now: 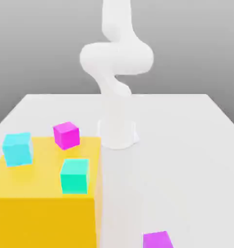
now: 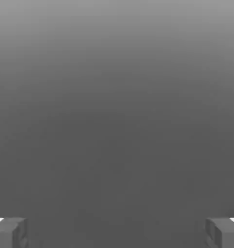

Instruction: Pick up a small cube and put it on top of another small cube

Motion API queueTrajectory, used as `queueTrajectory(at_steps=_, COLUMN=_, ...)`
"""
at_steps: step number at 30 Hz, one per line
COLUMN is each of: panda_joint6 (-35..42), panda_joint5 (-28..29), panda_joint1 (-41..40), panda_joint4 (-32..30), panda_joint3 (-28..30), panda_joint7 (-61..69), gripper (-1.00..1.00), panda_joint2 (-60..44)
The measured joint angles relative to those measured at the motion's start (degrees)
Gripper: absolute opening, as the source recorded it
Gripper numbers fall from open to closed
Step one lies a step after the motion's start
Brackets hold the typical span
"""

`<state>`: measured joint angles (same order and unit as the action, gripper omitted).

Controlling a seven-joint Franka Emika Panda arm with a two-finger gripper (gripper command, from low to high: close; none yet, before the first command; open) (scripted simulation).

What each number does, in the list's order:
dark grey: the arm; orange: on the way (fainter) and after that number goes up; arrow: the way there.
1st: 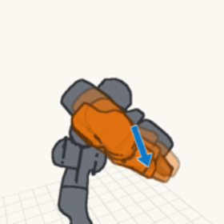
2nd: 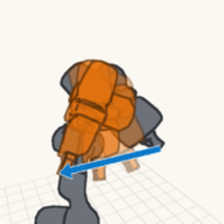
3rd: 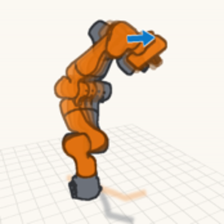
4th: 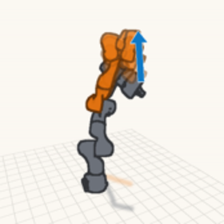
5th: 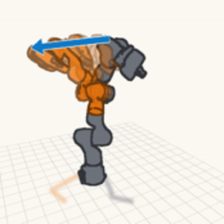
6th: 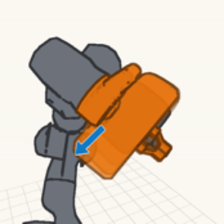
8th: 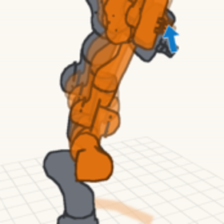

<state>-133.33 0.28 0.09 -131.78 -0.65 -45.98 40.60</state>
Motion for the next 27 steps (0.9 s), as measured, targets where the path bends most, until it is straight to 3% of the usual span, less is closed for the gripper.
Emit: queueTrajectory(at_steps=27, panda_joint6=-16.7, panda_joint5=3.7, panda_joint1=3.5, panda_joint4=-0.1, panda_joint3=-4.9, panda_joint7=-2.0, gripper=0.0, panda_joint2=-56.4)
